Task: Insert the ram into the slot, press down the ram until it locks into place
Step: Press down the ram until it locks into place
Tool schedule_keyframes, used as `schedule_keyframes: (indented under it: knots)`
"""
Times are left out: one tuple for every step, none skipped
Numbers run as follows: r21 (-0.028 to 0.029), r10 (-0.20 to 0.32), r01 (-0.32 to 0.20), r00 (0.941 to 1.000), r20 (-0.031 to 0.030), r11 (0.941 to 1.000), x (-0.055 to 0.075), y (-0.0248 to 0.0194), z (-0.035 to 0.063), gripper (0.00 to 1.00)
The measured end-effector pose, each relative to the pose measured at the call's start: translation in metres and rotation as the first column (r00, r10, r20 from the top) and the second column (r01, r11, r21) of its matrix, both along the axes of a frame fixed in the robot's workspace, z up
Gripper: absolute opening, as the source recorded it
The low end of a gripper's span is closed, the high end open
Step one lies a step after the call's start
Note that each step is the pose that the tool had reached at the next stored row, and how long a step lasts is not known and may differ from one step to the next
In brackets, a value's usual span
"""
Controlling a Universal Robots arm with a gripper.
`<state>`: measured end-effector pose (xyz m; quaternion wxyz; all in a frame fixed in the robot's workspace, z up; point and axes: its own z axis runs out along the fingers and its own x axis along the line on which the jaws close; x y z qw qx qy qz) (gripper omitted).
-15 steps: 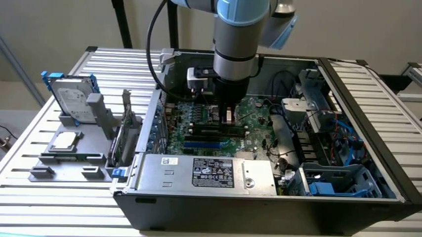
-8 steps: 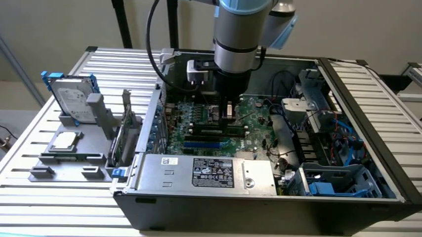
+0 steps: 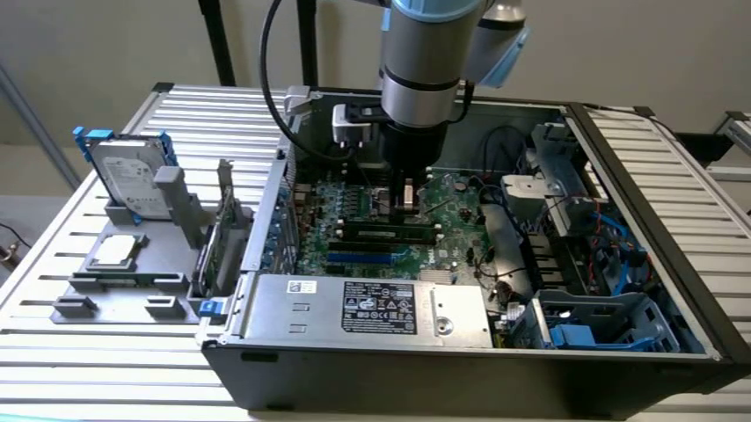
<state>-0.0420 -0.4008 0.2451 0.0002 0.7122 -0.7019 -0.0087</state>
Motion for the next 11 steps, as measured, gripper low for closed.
schedule_keyframes:
  knots:
    - [0.0, 0.0, 0.0, 1.0, 0.0, 1.0, 0.0, 0.0, 0.0, 0.1]
    - [0.0, 0.0, 0.0, 1.0, 0.0, 1.0, 0.0, 0.0, 0.0, 0.1]
    - [-0.0002, 0.0, 0.0, 1.0, -0.0001, 1.0, 0.0, 0.0, 0.0, 0.1]
    - [-0.0001, 0.0, 0.0, 1.0, -0.0001, 1.0, 0.0, 0.0, -0.0004, 0.1]
    - [0.0, 0.0, 0.0, 1.0, -0.0001, 1.0, 0.0, 0.0003, -0.001, 0.1]
    - [-0.0001, 0.0, 0.0, 1.0, 0.0, 1.0, 0.0, 0.0007, -0.0017, 0.1]
    - [-0.0001, 0.0, 0.0, 1.0, 0.0, 1.0, 0.0, 0.001, -0.0023, 0.1]
    - [-0.0002, 0.0, 0.0, 1.0, 0.0, 1.0, 0.0001, 0.0013, -0.0028, 0.1]
    - [0.0, 0.0, 0.0, 1.0, 0.0, 1.0, -0.0001, 0.0016, -0.0034, 0.1]
    - [0.0001, 0.0, 0.0, 1.0, 0.0001, 1.0, -0.0004, 0.0017, -0.004, 0.1]
    - [-0.0001, 0.0, 0.0, 1.0, 0.0, 1.0, -0.0007, 0.0017, -0.0047, 0.1]
